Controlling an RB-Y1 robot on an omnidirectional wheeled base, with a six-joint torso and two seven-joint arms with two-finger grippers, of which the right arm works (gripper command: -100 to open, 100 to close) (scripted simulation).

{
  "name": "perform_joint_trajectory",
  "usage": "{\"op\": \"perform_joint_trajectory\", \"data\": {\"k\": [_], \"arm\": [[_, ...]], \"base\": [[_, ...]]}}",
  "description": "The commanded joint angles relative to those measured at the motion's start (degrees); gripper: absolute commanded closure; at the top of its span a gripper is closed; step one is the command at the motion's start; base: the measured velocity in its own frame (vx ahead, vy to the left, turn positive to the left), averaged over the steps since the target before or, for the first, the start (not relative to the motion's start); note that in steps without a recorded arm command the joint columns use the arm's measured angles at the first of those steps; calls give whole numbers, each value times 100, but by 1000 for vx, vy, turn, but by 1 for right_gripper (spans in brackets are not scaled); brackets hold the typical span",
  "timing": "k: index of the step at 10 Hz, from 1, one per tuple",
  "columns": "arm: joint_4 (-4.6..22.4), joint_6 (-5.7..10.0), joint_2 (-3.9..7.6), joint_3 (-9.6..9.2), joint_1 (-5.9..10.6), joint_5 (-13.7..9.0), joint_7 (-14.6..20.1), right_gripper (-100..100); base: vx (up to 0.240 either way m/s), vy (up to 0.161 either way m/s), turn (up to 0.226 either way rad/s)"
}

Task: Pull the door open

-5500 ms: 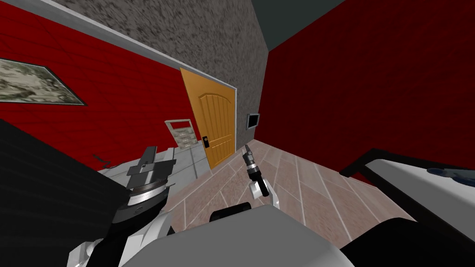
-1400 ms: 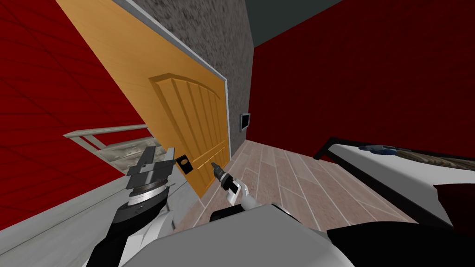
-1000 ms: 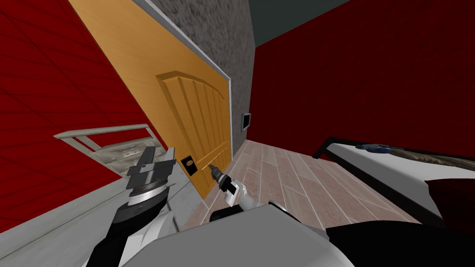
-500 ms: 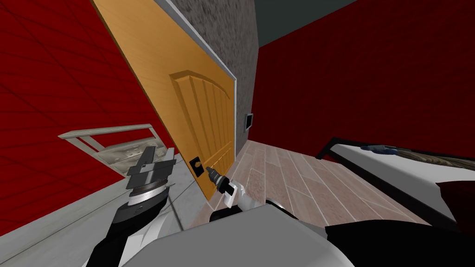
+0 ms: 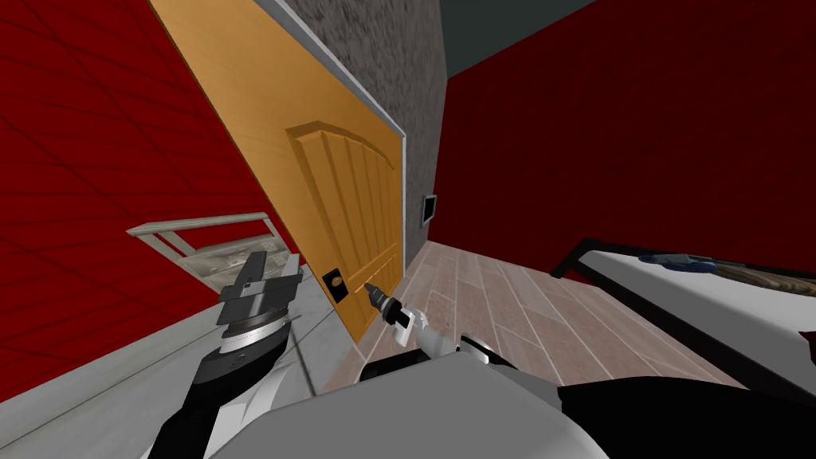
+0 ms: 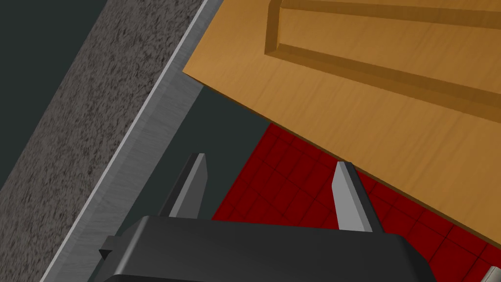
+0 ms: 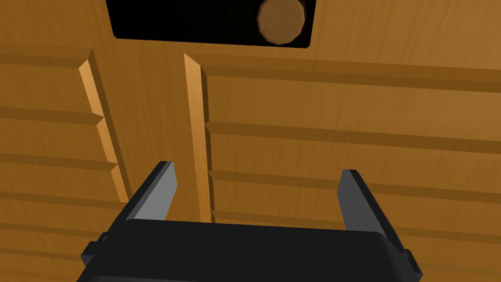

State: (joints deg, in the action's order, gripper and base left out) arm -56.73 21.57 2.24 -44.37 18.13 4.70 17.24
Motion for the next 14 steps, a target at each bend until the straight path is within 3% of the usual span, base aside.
{"op": "perform_joint_trajectory", "data": {"k": [1, 2, 3, 6, 14], "arm": [[170, 108, 68, 55, 72, -30, 50, -100], [190, 121, 100, 68, 92, -41, 70, -100], [292, 196, 243, 139, 202, -96, 176, -100], [443, 320, 413, 260, 388, -186, 346, -100], [652, 522, 599, 469, 702, -326, 610, -100]], "base": [[-13, -36, 25], [-12, -1, 9], [-30, 62, 42], [-1, 162, 54], [57, 203, 86]]}}
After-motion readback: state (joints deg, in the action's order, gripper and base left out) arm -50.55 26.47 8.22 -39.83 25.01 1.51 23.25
